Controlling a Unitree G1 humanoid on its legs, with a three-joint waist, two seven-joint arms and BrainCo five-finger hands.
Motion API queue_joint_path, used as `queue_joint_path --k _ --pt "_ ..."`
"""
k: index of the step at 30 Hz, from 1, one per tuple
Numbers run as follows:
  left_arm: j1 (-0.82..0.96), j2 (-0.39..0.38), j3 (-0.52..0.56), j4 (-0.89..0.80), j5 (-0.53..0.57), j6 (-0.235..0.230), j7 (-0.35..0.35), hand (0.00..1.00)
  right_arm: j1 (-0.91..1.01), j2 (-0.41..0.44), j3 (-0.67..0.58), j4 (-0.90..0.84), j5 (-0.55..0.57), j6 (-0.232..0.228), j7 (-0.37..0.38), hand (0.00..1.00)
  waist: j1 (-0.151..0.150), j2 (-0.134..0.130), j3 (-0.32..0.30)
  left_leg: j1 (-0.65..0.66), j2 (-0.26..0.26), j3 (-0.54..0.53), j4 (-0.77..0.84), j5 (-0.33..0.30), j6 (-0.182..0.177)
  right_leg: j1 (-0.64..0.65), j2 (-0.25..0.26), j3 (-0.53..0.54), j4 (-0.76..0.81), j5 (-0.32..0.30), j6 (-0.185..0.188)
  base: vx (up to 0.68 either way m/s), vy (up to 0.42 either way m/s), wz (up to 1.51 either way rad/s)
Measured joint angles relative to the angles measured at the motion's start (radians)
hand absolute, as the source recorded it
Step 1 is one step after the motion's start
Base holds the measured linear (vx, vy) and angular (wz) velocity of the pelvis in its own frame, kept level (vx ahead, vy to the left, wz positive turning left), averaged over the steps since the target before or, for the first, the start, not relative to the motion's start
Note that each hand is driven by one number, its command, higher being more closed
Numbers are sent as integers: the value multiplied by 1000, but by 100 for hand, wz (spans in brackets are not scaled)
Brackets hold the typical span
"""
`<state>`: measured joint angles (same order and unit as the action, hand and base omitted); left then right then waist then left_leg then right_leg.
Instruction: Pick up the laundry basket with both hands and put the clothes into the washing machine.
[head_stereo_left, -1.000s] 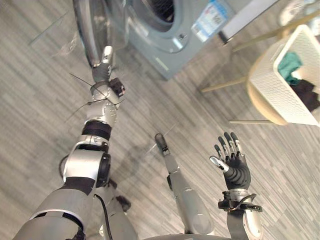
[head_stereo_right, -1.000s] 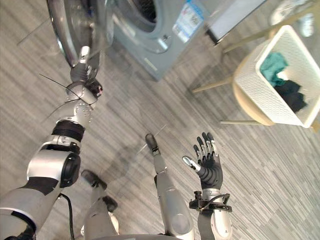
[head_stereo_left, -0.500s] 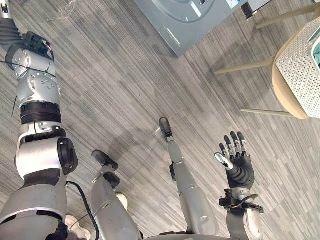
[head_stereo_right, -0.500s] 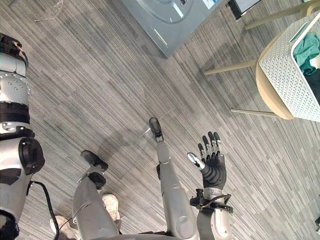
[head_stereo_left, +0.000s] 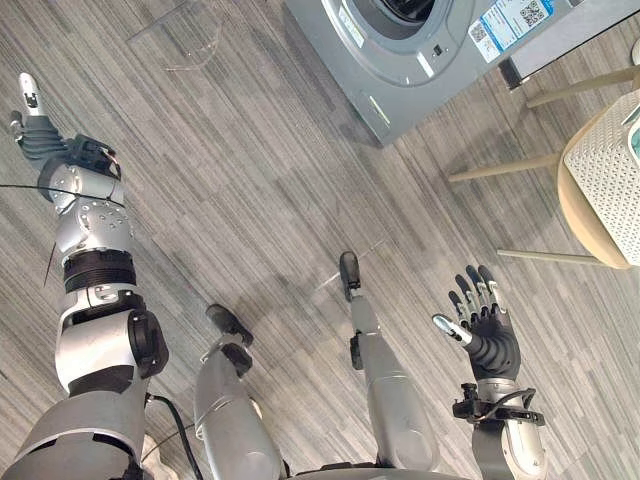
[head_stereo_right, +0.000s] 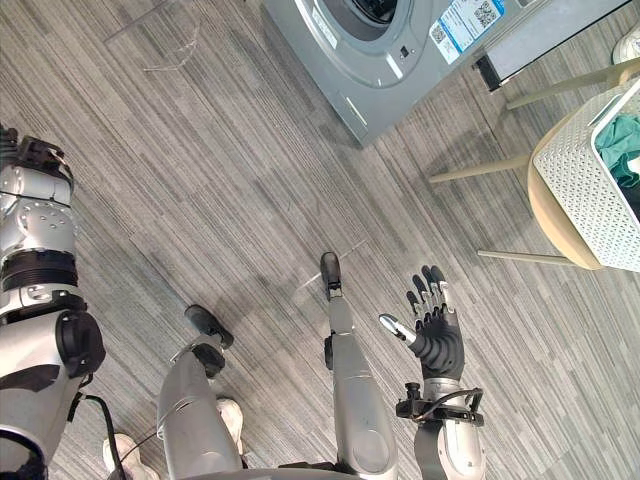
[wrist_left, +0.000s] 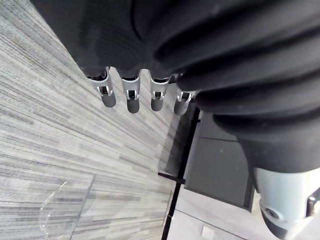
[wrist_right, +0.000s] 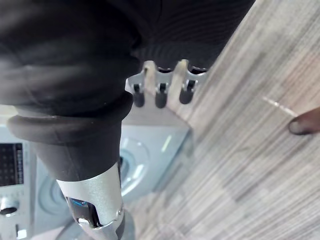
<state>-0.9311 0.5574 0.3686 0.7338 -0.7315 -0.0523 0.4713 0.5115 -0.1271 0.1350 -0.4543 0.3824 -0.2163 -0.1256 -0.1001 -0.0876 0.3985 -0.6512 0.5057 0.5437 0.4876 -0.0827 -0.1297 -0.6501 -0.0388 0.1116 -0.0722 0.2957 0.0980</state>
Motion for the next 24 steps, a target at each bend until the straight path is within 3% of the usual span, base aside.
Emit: queue_joint_path --k 7,10,12,24 --pt "-11 -77 -54 0 50 6 -37 0 -1 0 -2 6 0 1 0 0 -7 0 -2 14 44 40 54 -28 -7 -5 20 30 0 19 1 5 31 -23" --pt "-15 -92 -56 0 55 6 -42 0 -2 0 -4 7 0 1 0 0 -29 1 -2 28 47 52 54 -31 -9 -2 22 34 0 20 1 -20 2 -11" --pt "-27 -103 -58 0 59 6 -52 0 -2 0 -12 12 0 1 0 0 -27 2 -3 37 48 63 54 -32 -9 -2 23 42 0 22 1 -41 -7 -10" --pt "27 -108 -41 -7 72 5 -60 0 -14 1 -21 50 -28 8 20 0 -19 48 -48 85 51 76 65 -34 -4 33 24 51 0 26 -4 -41 -5 -3"
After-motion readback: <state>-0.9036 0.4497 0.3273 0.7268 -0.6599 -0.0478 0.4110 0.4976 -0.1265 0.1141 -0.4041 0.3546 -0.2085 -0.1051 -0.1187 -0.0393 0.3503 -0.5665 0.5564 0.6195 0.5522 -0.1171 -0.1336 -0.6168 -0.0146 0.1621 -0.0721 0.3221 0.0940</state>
